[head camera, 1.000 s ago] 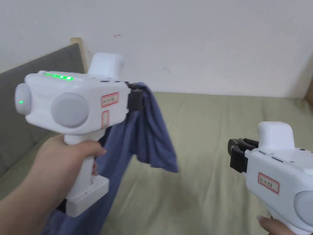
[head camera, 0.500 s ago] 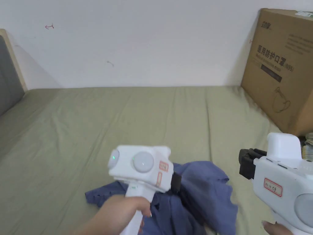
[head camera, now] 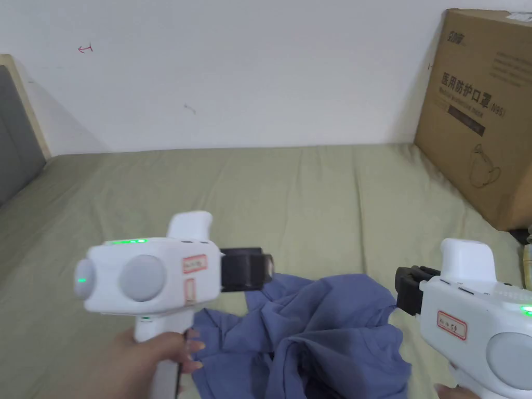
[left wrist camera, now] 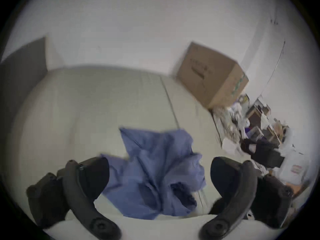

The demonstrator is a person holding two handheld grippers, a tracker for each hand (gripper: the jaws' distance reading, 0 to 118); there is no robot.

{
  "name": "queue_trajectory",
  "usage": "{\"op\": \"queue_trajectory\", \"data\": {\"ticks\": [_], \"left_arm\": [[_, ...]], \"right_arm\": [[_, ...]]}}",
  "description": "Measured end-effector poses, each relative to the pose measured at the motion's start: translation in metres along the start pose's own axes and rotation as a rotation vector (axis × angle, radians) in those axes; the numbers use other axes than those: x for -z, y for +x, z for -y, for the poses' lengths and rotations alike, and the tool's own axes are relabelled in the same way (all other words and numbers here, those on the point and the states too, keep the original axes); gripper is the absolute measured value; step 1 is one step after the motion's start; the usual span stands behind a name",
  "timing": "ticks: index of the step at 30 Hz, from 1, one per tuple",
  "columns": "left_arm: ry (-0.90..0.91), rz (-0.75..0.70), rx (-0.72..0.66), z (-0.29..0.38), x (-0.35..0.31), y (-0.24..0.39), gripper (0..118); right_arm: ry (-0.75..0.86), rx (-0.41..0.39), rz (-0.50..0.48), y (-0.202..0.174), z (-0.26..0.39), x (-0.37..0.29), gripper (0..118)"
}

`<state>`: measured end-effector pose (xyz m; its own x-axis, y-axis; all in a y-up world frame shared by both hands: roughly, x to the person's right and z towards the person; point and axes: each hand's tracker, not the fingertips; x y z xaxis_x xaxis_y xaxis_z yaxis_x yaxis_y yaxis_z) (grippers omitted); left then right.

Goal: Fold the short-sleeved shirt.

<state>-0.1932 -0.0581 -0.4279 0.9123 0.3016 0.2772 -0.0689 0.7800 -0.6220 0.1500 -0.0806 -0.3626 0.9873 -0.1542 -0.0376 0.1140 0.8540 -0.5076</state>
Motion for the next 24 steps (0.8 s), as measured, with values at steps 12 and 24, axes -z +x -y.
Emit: {"op": "queue_trajectory", "data": {"ticks": [12, 24], "left_arm": [[-0.174, -0.299, -0.003, 0.011, 0.000, -0.090, 0], [-0.462, -0.304, -0.222, 0.053, 0.150, -0.151, 118]], "right_arm": [[0.009, -0.034, -0.021, -0.010, -0.005, 0.008, 0], [-0.090, -0.028, 0.066, 0.019, 0.009, 0.046, 0]]}}
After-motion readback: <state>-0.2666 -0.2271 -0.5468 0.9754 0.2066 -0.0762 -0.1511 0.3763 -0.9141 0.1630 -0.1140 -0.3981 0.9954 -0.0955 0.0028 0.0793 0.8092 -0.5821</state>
